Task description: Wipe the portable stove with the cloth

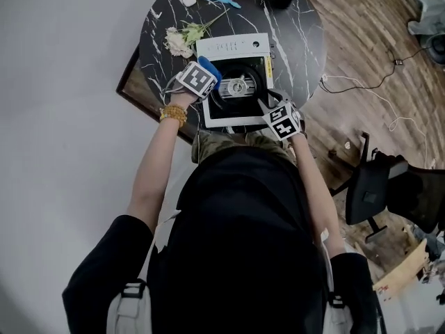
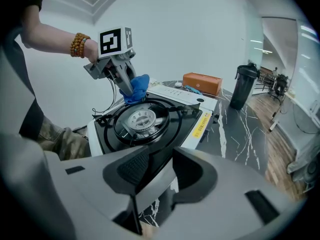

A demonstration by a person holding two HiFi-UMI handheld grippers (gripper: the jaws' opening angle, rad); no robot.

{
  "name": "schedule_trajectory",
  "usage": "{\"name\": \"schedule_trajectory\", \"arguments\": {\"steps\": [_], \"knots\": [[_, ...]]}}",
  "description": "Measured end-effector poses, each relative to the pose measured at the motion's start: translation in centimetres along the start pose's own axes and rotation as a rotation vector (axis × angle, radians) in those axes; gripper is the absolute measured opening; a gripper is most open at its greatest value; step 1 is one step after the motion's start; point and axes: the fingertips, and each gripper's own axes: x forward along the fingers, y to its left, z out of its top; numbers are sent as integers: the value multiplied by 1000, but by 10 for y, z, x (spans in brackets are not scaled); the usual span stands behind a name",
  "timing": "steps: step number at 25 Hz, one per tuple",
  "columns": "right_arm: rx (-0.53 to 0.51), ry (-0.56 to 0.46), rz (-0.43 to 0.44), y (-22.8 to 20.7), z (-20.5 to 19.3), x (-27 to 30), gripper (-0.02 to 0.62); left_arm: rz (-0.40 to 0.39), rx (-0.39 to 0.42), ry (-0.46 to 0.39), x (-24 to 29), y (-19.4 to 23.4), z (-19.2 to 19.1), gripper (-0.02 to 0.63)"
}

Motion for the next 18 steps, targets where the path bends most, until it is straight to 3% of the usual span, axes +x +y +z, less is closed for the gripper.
{"name": "schedule_trajectory", "arguments": {"steps": [3, 6, 18], "knots": [[-4, 22, -4, 0, 1, 1, 126, -15, 54, 32, -2, -4, 4, 98], [-9, 33, -3, 0, 3, 2, 126, 44, 155, 31, -6, -3, 7, 95], [-19, 61, 11, 2, -1, 7, 129, 0, 244, 22, -5, -30, -18, 94]]}}
